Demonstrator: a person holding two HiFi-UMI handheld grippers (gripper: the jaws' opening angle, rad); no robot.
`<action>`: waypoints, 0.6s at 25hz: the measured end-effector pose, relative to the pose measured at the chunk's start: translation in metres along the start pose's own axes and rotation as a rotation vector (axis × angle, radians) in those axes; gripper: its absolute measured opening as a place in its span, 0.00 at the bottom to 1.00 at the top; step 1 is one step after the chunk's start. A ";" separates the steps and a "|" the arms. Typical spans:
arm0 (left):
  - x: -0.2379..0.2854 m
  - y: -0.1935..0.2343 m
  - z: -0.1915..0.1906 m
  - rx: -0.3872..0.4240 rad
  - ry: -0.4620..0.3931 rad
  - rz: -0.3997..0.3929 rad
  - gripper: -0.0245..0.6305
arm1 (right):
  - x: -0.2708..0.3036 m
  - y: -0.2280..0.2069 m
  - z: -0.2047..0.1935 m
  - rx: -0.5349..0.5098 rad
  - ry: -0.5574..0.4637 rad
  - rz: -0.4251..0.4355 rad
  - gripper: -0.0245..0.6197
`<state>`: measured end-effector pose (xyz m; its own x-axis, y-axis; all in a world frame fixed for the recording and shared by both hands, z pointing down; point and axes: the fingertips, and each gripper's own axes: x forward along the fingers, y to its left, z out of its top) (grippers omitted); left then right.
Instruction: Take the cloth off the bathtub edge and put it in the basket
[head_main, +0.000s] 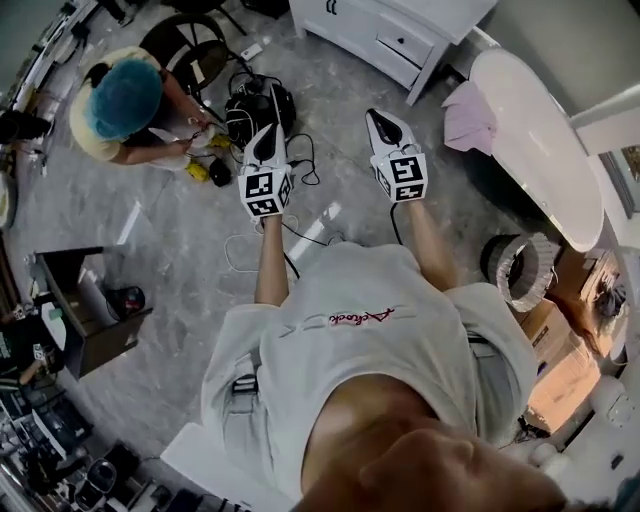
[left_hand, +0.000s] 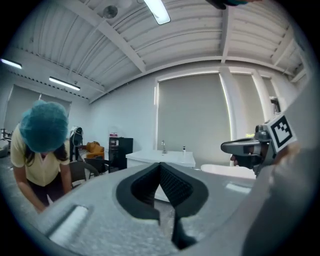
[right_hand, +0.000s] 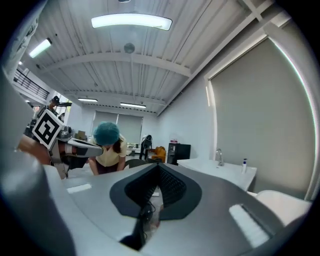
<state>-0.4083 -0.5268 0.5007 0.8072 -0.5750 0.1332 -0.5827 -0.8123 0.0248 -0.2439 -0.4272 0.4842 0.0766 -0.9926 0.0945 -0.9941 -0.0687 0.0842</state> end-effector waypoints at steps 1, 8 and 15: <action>0.011 -0.009 0.000 0.001 0.001 -0.042 0.04 | -0.007 -0.010 -0.003 0.002 0.007 -0.042 0.05; 0.069 -0.089 -0.008 0.014 0.010 -0.327 0.04 | -0.074 -0.073 -0.026 0.023 0.060 -0.329 0.05; 0.093 -0.191 -0.014 0.058 0.032 -0.603 0.04 | -0.174 -0.116 -0.045 0.064 0.094 -0.611 0.05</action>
<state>-0.2235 -0.4235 0.5222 0.9898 -0.0091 0.1421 -0.0165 -0.9986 0.0509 -0.1386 -0.2424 0.5031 0.6366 -0.7593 0.1349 -0.7710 -0.6303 0.0911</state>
